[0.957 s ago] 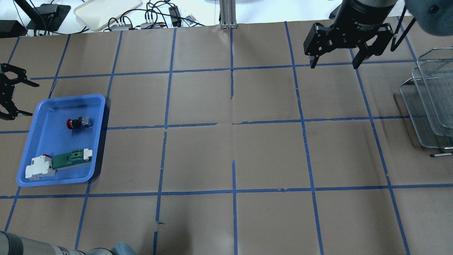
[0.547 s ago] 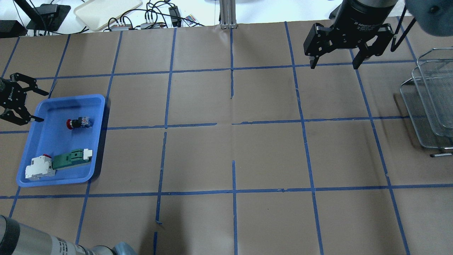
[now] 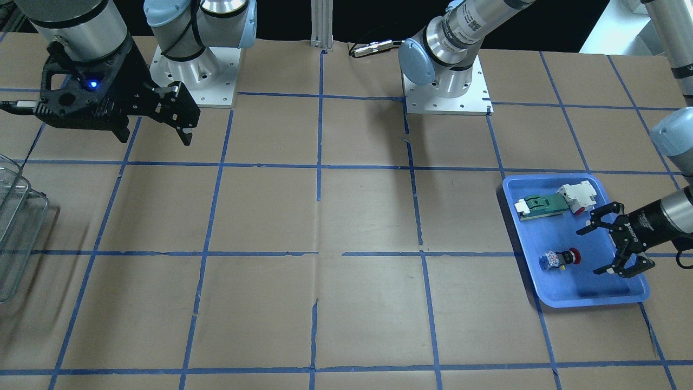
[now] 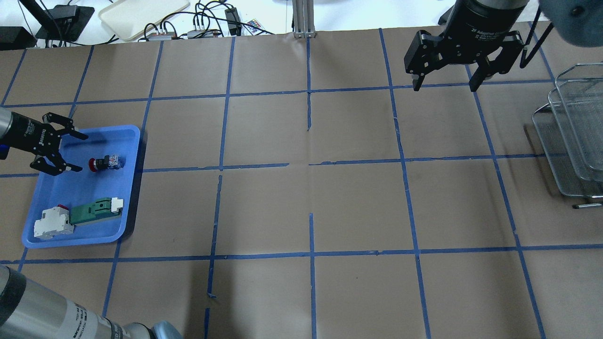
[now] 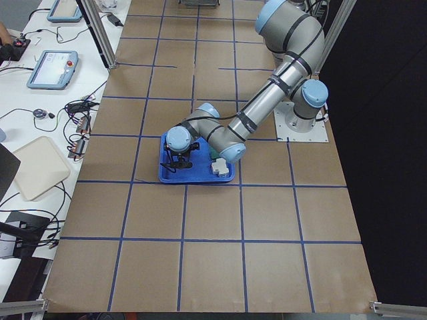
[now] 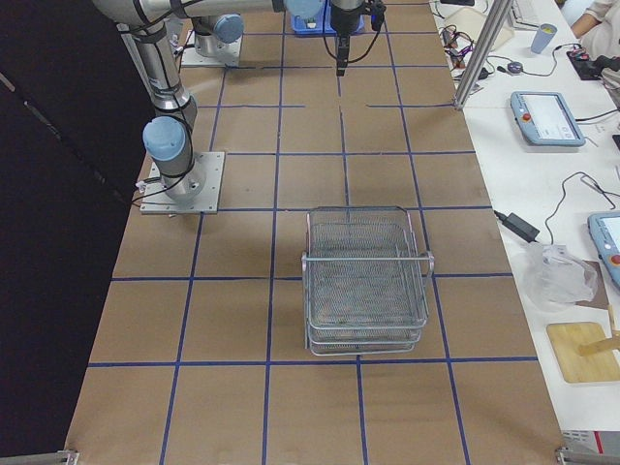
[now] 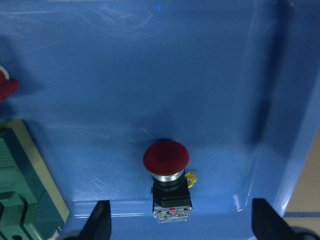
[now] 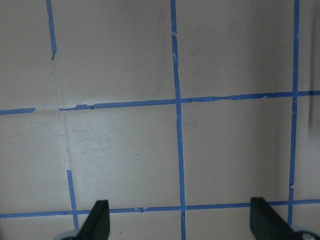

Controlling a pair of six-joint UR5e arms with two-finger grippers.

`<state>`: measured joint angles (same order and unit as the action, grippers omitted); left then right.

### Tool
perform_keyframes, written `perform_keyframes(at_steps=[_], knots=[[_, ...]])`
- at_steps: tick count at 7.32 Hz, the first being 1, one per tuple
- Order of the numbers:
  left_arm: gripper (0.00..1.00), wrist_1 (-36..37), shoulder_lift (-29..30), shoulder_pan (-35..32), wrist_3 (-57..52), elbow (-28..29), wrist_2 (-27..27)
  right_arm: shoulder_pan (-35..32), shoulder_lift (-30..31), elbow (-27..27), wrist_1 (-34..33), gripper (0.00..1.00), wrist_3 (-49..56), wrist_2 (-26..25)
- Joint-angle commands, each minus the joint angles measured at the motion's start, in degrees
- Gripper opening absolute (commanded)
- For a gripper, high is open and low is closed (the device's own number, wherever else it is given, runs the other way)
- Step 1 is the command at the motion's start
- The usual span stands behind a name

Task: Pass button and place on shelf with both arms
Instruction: 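Lower the left gripper onto the red button and close on it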

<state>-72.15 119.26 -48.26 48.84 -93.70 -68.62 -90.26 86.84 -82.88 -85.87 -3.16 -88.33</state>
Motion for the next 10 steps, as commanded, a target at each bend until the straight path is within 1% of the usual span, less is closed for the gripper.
perform_keyframes(at_steps=[1, 4, 6, 7, 10], knots=[[1.00, 0.2, 1.8, 0.1, -2.3, -0.3, 0.3, 0.0, 0.0, 0.0, 0.0, 1.00, 0.0, 0.0], [1.00, 0.3, 3.3, 3.3, -3.9, -1.0, 0.5, 0.0, 0.1, -0.6, -0.3, 1.00, 0.0, 0.1], [1.00, -0.1, 3.3, 3.3, -4.0, -1.1, 0.8, 0.0, 0.0, -0.6, -0.4, 1.00, 0.1, 0.1], [1.00, -0.2, 3.3, 3.3, -4.1, -1.3, 2.8, 0.0, 0.0, -0.6, -0.4, 1.00, 0.0, 0.1], [1.00, -0.1, 3.6, 3.3, -4.3, -1.7, 3.1, 0.0, 0.0, -0.6, -0.4, 1.00, 0.0, 0.1]])
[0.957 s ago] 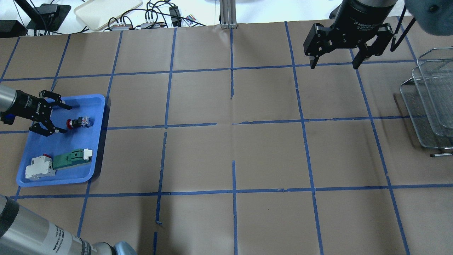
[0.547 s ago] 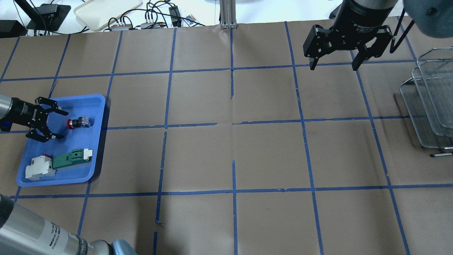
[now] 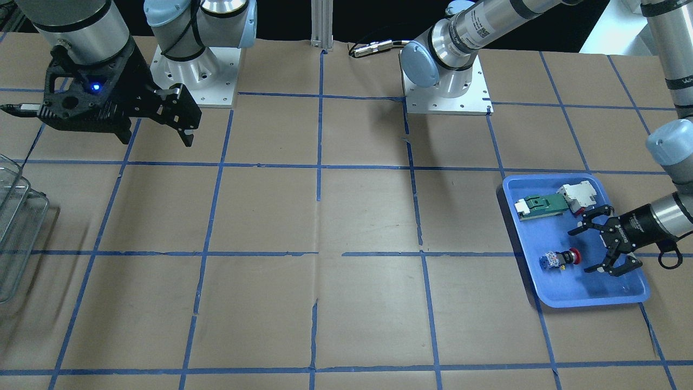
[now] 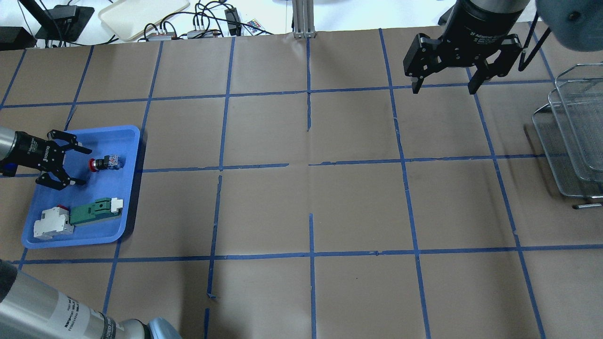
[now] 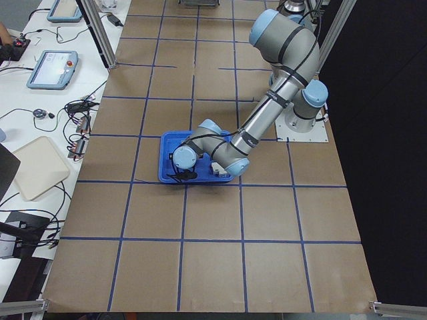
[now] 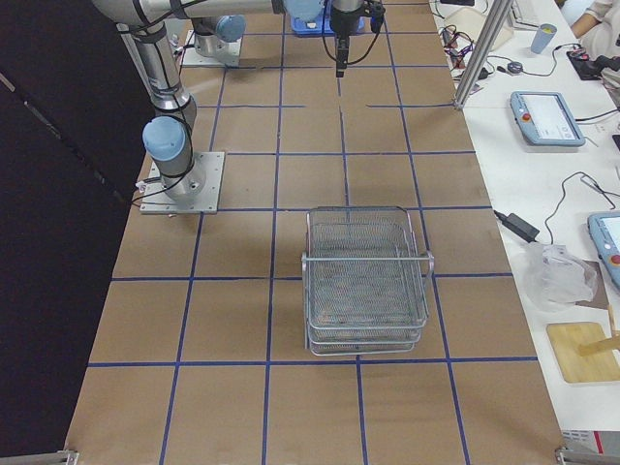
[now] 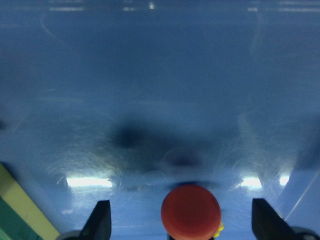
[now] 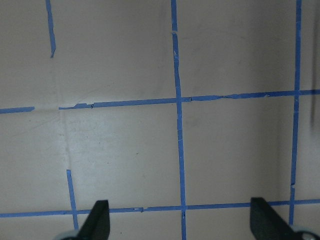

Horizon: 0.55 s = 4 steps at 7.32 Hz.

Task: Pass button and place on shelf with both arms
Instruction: 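Lower the left gripper onto the red button and close on it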

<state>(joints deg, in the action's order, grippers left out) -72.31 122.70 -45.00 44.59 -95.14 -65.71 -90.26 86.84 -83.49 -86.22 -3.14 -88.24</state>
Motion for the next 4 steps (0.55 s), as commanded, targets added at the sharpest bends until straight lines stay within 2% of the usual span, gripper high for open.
perform_keyframes(at_steps=[1, 3, 4], knots=[[0.99, 0.1, 0.3, 0.0, 0.0, -0.4, 0.2, 0.0, 0.1, 0.0, 0.0, 1.00, 0.0, 0.0], [0.98, -0.1, 0.3, -0.1, 0.0, -0.5, 1.6, 0.0, 0.1, 0.0, 0.0, 1.00, 0.1, 0.0], [0.93, -0.1, 0.3, 0.0, 0.0, -0.4, 1.7, 0.0, 0.0, 0.0, 0.0, 1.00, 0.0, 0.0]])
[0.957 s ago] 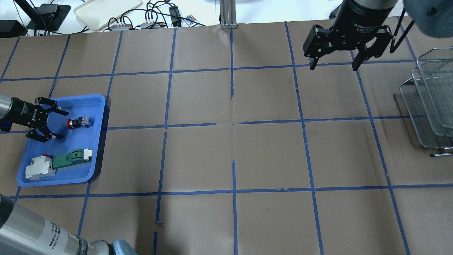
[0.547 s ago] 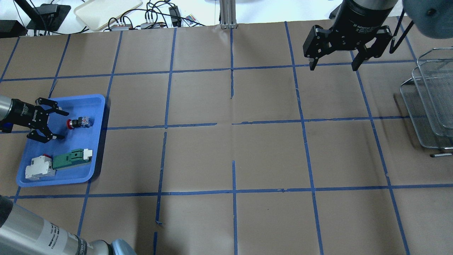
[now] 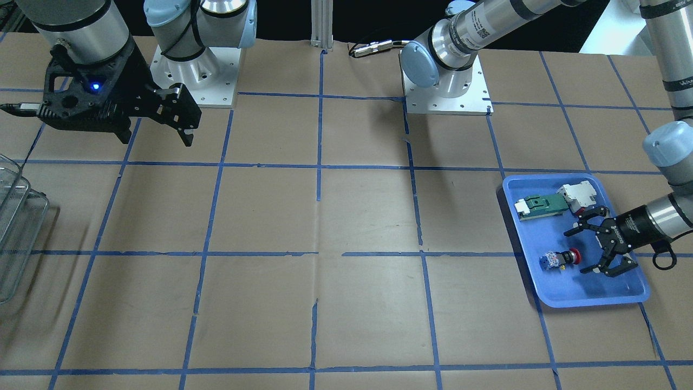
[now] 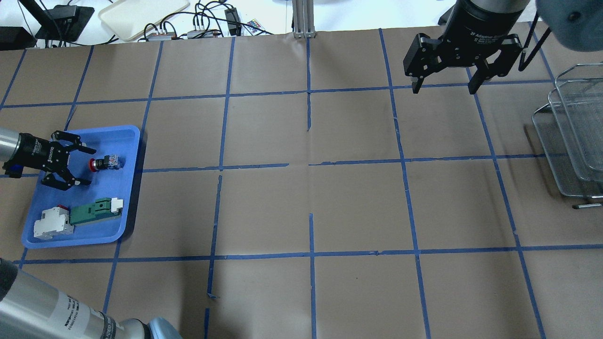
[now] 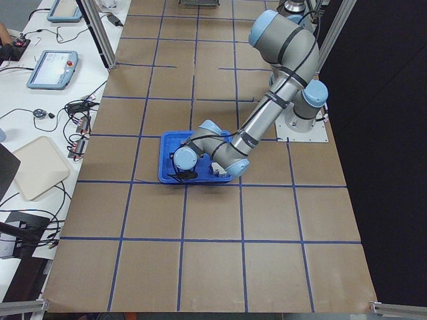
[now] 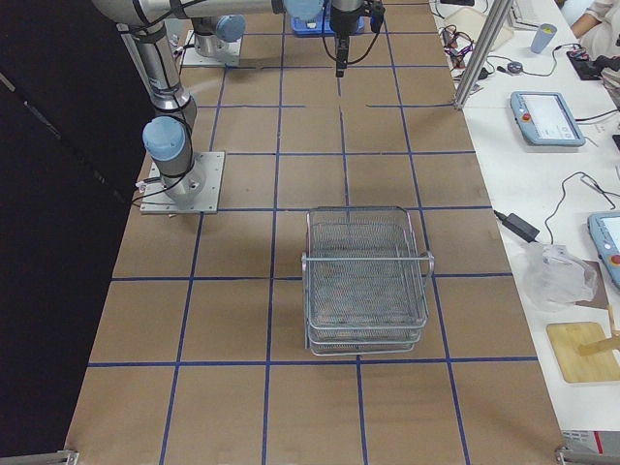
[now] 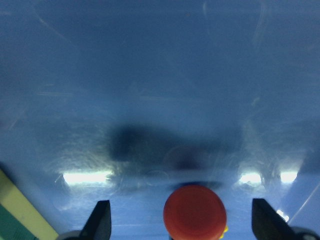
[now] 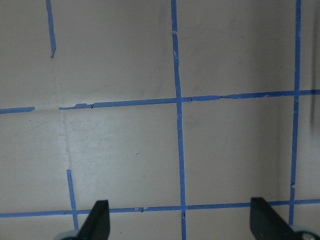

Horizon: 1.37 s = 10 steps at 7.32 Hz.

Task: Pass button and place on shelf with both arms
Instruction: 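Lower the left gripper onto the red button and close on it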

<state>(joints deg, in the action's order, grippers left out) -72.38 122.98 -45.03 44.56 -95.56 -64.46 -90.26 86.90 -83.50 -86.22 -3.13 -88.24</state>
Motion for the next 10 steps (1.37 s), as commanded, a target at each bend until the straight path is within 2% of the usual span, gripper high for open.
perform_keyframes(at_steps=[1, 3, 4, 5, 7, 8, 10], knots=[[0.62, 0.0, 0.1, 0.0, 0.0, -0.1, 0.4, 0.0, 0.0, 0.0, 0.0, 1.00, 0.0, 0.0], [0.07, 0.0, 0.2, 0.0, 0.1, 0.0, 0.4, 0.0, -0.1, 0.0, 0.0, 1.00, 0.0, 0.0], [0.00, -1.2, 0.2, 0.0, 0.1, 0.1, 0.4, 0.0, -0.1, 0.0, 0.0, 1.00, 0.0, 0.0], [0.00, -4.3, 0.1, 0.0, 0.1, 0.7, 0.5, 0.0, -0.1, 0.0, 0.0, 1.00, 0.0, 0.0], [0.00, -5.7, -1.6, -0.5, -0.4, 1.1, 0.6, 0.0, -0.1, 0.0, 0.0, 1.00, 0.0, 0.0], [0.00, -6.5, -3.2, -0.8, -4.8, 1.2, 0.6, 0.0, 0.0, 0.0, 0.0, 1.00, 0.0, 0.0], [0.00, -8.1, -7.0, -4.4, -7.6, 1.9, 3.4, 0.0, -0.1, 0.0, -0.2, 1.00, 0.3, 0.0]])
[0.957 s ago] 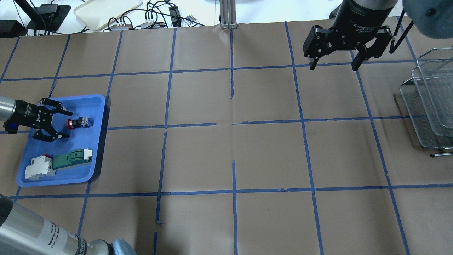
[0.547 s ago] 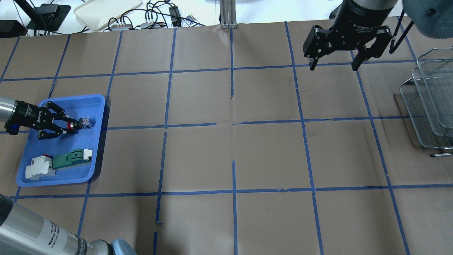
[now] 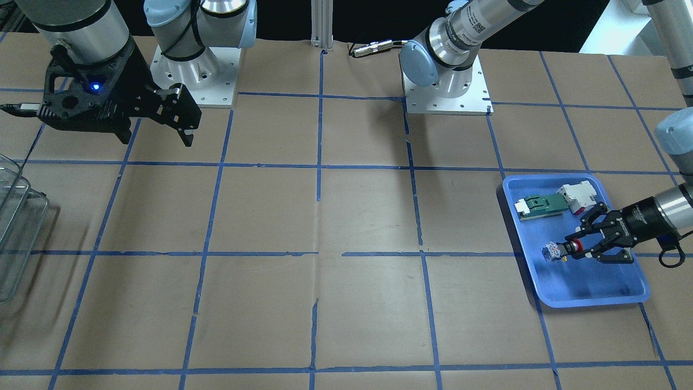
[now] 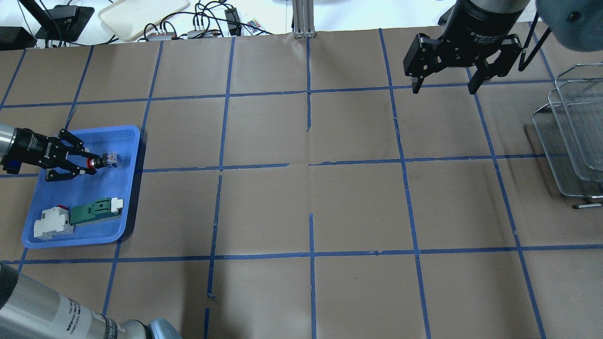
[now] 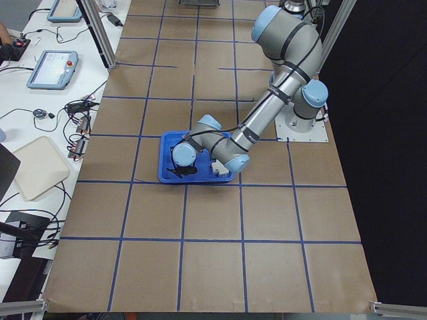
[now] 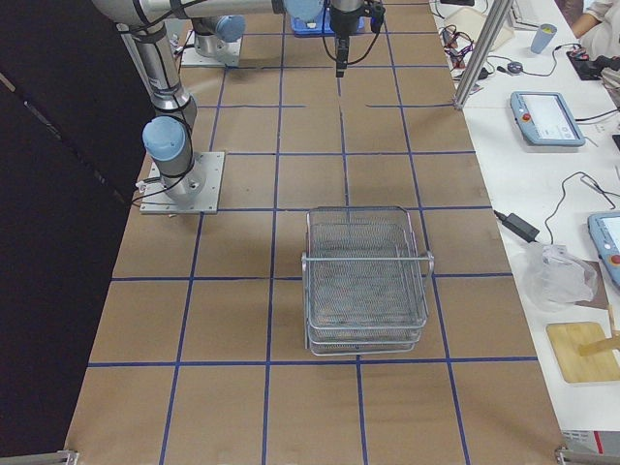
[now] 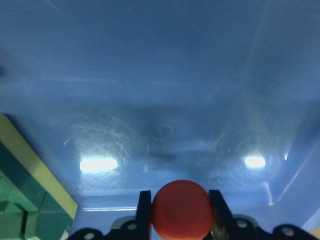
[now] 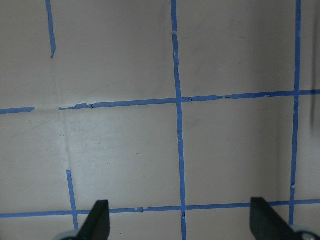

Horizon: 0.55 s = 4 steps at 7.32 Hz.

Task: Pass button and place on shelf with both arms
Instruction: 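Lift the red button and carry it toward the right gripper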

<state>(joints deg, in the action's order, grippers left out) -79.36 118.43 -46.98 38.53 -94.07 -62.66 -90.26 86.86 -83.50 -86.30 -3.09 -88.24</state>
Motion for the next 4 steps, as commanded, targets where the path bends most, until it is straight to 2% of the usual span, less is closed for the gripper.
perform_keyframes(at_steps=[1, 3, 4], knots=[[0.00, -4.2, -4.8, -6.2, -1.4, 0.9, 1.8, 0.3, 0.0, 0.0, -0.2, 1.00, 1.0, 0.2], [0.00, -7.0, -9.5, -14.3, 2.2, 0.9, 4.3, 0.7, 0.0, 0.0, -0.2, 1.00, 6.4, 0.0], [0.00, -7.1, -11.5, -18.8, 8.1, 0.9, 6.0, 0.8, -0.1, 0.0, -0.1, 1.00, 7.6, -0.1]])
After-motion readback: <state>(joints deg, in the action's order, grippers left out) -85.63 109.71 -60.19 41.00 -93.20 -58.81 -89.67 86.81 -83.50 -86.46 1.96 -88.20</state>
